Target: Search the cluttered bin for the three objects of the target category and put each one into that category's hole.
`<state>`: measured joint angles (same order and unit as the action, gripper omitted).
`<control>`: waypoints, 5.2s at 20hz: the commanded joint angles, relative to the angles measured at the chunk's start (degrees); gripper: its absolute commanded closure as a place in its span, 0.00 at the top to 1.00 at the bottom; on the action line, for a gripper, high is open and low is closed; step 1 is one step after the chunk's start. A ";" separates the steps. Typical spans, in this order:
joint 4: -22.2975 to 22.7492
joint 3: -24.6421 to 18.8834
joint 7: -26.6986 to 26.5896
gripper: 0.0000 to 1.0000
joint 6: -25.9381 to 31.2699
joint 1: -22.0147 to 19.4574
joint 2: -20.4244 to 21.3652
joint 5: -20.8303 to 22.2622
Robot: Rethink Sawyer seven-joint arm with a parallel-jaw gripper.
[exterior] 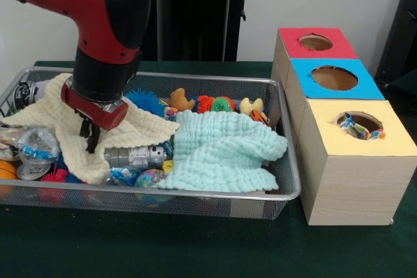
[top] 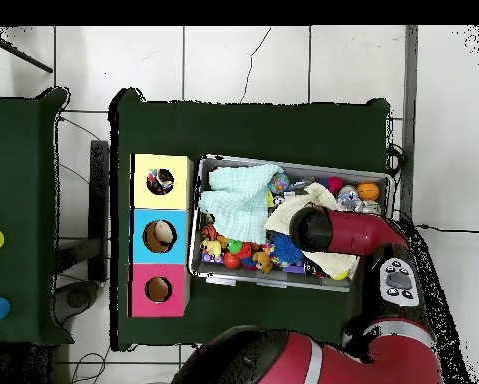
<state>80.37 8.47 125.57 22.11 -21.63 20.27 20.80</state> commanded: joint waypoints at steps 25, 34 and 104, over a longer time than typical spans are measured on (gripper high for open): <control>0.62 -10.50 -2.69 0.00 29.29 8.77 17.22 -8.17; 3.15 -10.31 2.72 0.00 27.27 11.87 16.90 -10.67; -17.11 -5.99 -7.44 1.00 33.21 8.37 11.51 -2.58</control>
<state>60.94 5.45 125.57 59.68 -10.23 35.27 14.30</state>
